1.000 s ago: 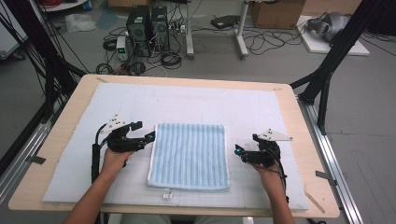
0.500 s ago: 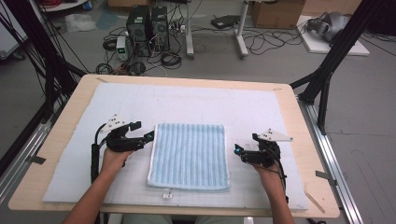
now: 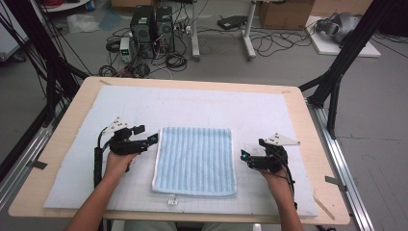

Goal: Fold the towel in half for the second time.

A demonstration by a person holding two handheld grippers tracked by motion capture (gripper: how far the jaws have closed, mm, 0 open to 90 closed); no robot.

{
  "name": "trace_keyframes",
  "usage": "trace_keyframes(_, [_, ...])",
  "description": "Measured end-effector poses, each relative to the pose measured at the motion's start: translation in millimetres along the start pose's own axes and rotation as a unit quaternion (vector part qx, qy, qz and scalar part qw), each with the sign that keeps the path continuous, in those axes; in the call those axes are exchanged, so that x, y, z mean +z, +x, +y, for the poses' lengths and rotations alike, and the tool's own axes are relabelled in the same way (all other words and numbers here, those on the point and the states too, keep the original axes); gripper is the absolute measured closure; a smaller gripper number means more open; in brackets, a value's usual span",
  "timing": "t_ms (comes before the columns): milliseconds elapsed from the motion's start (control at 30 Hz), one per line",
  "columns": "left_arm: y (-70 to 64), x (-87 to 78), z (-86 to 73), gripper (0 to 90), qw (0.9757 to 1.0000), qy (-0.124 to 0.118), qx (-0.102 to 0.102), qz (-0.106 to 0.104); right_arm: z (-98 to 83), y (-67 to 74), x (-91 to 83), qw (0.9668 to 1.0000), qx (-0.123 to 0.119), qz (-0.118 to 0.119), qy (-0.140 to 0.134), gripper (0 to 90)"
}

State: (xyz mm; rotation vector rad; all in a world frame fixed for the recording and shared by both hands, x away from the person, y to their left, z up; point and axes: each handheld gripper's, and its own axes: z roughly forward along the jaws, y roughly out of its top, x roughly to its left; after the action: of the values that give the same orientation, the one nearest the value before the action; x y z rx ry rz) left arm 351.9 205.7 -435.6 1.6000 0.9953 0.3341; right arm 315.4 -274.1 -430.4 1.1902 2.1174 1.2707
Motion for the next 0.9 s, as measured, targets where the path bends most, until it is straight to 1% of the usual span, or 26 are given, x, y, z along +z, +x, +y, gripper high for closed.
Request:
trace_keyframes(67, [2.2, 0.0, -0.5, 16.8, 1.0, 0.0, -0.008, 0.001, -0.5, -0.3, 1.8, 1.0, -0.001, 0.002, 0.004, 11.5])
trace_keyframes(133, [3.6, 1.1, -0.3, 16.8, 1.0, -0.001, -0.004, 0.006, -0.7, 0.3, 2.6, 0.9999, -0.003, 0.005, 0.009, 11.5])
trace_keyframes(200, [3.2, 3.9, 1.6, 16.8, 0.9998, 0.013, 0.0, 0.012, -0.3, 1.7, 1.9, 0.9999, -0.002, 0.009, 0.006, 11.5])
trace_keyframes(233, [2.7, 5.5, 2.2, 16.9, 0.9998, 0.016, 0.003, 0.014, -0.1, 1.4, 1.6, 1.0, -0.003, 0.009, 0.003, 11.5])
trace_keyframes(267, [2.8, 6.8, 2.0, 17.1, 0.9998, 0.018, 0.005, 0.009, 0.0, 1.4, 1.5, 0.9999, -0.001, 0.01, 0.002, 11.5])
trace_keyframes(300, [3.0, 8.7, 1.7, 17.0, 0.9997, 0.022, 0.009, 0.008, 0.0, 0.9, 1.3, 0.9999, 0.002, 0.012, 0.003, 11.5])
trace_keyframes(333, [3.0, 12.0, 1.5, 17.1, 0.9994, 0.03, 0.012, 0.013, -0.1, 0.9, 1.3, 0.9999, 0.006, 0.014, 0.004, 11.5])
trace_keyframes(400, [3.8, 16.7, 0.7, 18.2, 0.9994, 0.03, 0.011, 0.015, -0.3, 0.7, 1.6, 0.9999, 0.004, 0.012, 0.004, 11.5])
trace_keyframes(467, [5.4, 21.4, -0.3, 20.3, 0.9991, 0.037, 0.011, 0.018, -0.4, 1.2, 2.4, 0.9999, 0.005, 0.013, 0.007, 11.5])
trace_keyframes(533, [6.5, 26.7, -0.4, 21.2, 0.9982, 0.053, 0.009, 0.027, -0.5, 1.9, 3.1, 0.9999, 0.004, 0.014, 0.008, 11.5])
trace_keyframes(600, [6.4, 31.1, 2.7, 22.1, 0.9975, 0.061, 0.015, 0.033, -0.6, 2.4, 3.6, 0.9999, 0.001, 0.015, 0.009, 11.5])
trace_keyframes(700, [5.6, 38.0, 10.8, 26.4, 0.9969, 0.069, 0.022, 0.032, -0.7, 2.6, 4.1, 0.9998, 0.003, 0.015, 0.011, 11.5])
trace_keyframes(767, [6.5, 43.8, 14.2, 29.0, 0.9959, 0.082, 0.027, 0.03, -0.9, 2.4, 4.5, 0.9998, 0.001, 0.015, 0.012, 11.5])
trace_keyframes(900, [9.4, 56.2, 14.0, 34.1, 0.9931, 0.107, 0.032, 0.036, -1.0, 2.5, 4.7, 0.9998, 0.001, 0.015, 0.012, 11.5])
